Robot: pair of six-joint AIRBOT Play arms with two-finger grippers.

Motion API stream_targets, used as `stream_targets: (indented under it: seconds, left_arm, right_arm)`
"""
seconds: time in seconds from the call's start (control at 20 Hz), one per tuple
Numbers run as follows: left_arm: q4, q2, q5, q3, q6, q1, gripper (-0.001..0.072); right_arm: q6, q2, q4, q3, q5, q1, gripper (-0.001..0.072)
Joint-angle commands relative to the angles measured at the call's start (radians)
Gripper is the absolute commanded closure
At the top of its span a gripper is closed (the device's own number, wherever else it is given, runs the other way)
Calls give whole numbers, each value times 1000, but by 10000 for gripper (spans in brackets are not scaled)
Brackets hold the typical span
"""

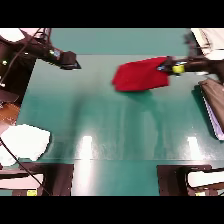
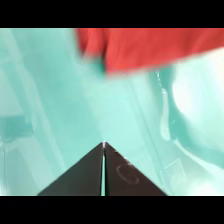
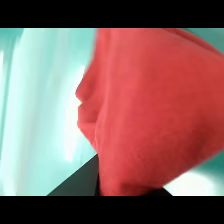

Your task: Fold the shirts.

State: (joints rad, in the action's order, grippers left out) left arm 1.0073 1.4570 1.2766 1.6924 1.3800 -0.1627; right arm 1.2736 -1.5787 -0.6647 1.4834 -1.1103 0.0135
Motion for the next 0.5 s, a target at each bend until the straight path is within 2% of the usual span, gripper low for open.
stream_targets:
  seconds: [0.0,0.25,0.45]
  left_arm:
    - [-4,0,-97,0,1,-112,684]
    - [-4,0,-192,0,0,-230,684]
    - [-1,0,-207,0,1,-262,684]
  right_arm:
    - [5,132,-27,-63,84,-279,694]
    - [5,143,-27,-62,178,-554,695]
    - [4,106,-4,-56,223,-640,695]
